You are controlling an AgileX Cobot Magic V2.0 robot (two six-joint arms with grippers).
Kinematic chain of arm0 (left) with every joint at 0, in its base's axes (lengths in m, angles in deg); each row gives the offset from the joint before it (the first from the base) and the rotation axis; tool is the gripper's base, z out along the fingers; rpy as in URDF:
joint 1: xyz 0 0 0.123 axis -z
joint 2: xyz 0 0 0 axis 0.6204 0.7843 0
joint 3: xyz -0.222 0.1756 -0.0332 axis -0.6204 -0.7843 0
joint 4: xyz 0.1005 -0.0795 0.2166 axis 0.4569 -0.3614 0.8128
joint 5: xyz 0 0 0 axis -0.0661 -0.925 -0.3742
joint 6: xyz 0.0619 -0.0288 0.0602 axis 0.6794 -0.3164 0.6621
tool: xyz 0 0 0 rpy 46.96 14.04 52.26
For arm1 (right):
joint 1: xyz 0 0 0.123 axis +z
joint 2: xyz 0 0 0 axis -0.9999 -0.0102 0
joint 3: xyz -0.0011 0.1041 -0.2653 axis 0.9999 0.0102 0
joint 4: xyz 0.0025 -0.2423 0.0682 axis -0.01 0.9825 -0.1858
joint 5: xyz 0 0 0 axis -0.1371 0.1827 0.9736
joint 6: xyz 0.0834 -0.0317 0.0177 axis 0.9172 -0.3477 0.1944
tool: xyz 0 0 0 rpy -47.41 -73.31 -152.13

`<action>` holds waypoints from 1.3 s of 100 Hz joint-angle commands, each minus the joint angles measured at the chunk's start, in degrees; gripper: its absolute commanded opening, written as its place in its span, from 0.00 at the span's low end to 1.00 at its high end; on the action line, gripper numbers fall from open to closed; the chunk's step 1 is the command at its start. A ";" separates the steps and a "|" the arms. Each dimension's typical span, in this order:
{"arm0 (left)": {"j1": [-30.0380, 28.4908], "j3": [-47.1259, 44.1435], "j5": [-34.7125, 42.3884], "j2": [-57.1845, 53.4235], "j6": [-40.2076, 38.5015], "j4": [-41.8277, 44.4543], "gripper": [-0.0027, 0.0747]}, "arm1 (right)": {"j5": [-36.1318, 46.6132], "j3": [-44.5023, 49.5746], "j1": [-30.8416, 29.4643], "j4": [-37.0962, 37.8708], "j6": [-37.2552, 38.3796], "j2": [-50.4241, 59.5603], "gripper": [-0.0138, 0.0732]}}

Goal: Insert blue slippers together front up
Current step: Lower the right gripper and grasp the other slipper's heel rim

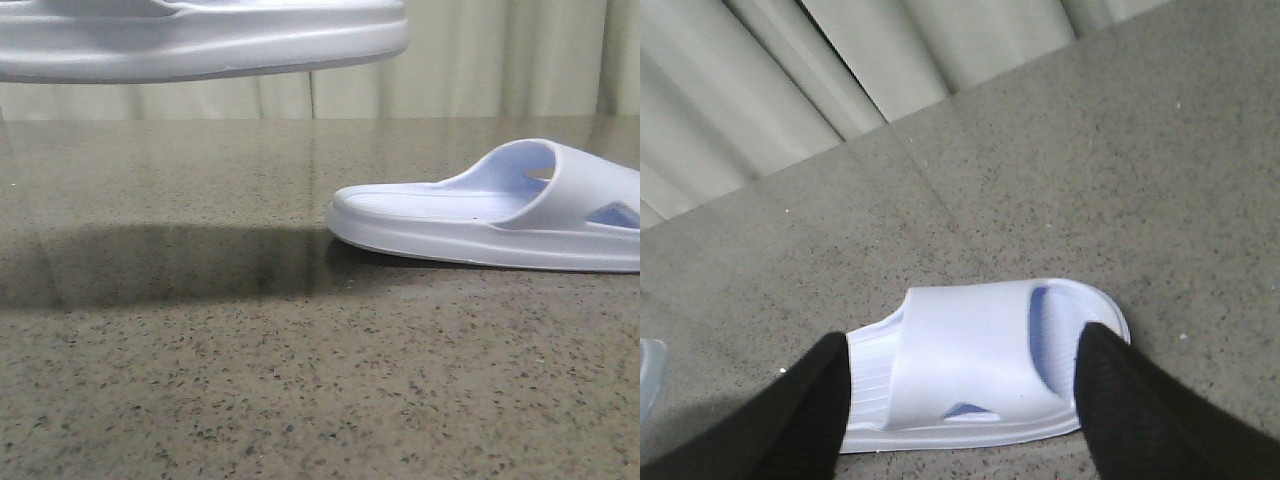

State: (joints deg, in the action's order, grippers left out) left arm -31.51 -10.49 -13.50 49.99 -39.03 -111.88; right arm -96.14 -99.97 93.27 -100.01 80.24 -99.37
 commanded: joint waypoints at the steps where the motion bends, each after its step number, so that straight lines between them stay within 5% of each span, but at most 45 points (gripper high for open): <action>1: 0.50 2.08 0.55 -0.22 0.08 -2.66 0.06 | 5.44 -2.08 -0.19 -0.56 1.83 -4.12 0.63; 77: 0.50 2.08 0.64 -0.22 0.08 -2.66 0.06 | 14.31 -2.08 -0.19 -1.48 15.57 -26.20 0.63; 130: 0.50 2.08 0.64 -0.22 0.08 -2.66 0.06 | 16.96 -2.08 -0.19 -2.70 15.67 -33.83 0.63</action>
State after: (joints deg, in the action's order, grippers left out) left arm -31.51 -10.49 -13.50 49.99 -39.03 -111.88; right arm -83.29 -99.97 93.27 -102.31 95.93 -132.88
